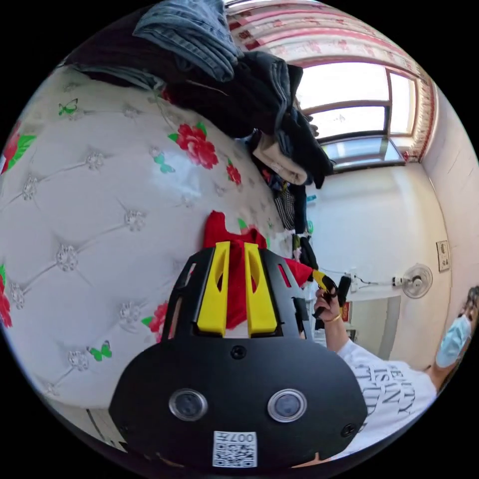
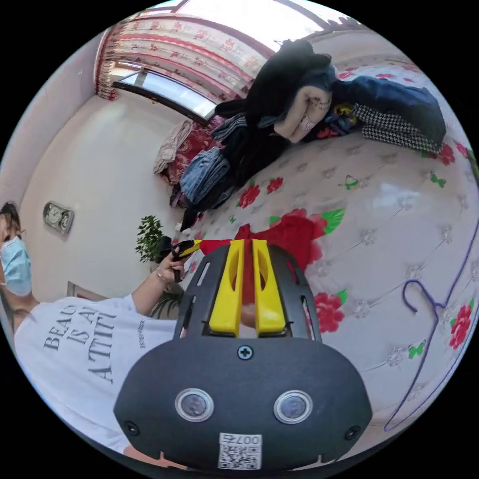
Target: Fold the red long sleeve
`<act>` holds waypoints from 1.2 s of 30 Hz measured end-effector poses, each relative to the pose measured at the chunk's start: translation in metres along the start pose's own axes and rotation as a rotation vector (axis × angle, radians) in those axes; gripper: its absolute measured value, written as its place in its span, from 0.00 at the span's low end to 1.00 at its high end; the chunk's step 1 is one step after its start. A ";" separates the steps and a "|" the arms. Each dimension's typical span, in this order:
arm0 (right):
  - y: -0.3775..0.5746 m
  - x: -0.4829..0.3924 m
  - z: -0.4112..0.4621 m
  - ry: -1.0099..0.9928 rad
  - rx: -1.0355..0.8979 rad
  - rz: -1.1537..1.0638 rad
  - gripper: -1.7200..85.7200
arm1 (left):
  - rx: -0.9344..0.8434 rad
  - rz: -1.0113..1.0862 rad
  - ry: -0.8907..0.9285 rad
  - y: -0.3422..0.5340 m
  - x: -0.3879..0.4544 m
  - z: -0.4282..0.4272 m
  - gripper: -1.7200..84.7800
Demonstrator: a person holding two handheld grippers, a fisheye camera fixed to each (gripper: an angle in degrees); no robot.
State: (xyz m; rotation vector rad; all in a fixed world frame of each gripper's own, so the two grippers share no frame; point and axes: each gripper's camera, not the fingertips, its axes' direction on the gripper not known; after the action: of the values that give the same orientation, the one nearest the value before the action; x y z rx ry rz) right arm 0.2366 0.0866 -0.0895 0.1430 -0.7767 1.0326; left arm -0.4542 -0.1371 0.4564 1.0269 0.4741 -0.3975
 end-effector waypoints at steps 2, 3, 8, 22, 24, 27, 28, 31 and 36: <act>-0.014 0.011 0.012 0.076 -0.009 0.040 0.09 | 0.037 -0.015 -0.050 -0.017 -0.007 0.009 0.11; -0.015 0.020 0.020 0.105 -0.023 0.076 0.10 | 0.035 -0.012 -0.075 -0.018 -0.009 0.011 0.11; 0.021 0.052 0.039 0.096 -0.036 0.172 0.12 | -0.096 0.025 -0.112 0.006 -0.033 0.034 0.15; 0.010 0.076 0.109 0.086 -0.144 0.276 0.08 | -0.363 0.148 -0.009 -0.016 -0.032 0.123 0.08; 0.007 0.068 0.103 0.078 -0.132 0.249 0.07 | -0.335 0.169 -0.006 -0.015 -0.023 0.117 0.08; 0.006 0.055 0.084 0.042 -0.118 0.209 0.05 | -0.276 0.209 0.043 -0.002 -0.001 0.105 0.08; 0.007 0.050 0.076 0.029 -0.112 0.193 0.05 | -0.267 0.223 0.050 0.006 0.010 0.104 0.07; 0.007 0.040 0.050 0.017 -0.092 0.163 0.04 | -0.262 0.249 0.064 0.023 0.042 0.109 0.07; 0.000 0.034 -0.037 0.001 -0.014 0.122 0.03 | -0.281 0.352 0.154 0.044 0.120 0.143 0.07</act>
State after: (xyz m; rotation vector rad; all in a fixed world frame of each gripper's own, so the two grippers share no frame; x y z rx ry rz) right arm 0.2645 0.1277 -0.0948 0.0839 -0.7992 1.1426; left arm -0.3045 -0.2544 0.4835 0.8483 0.4616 0.0625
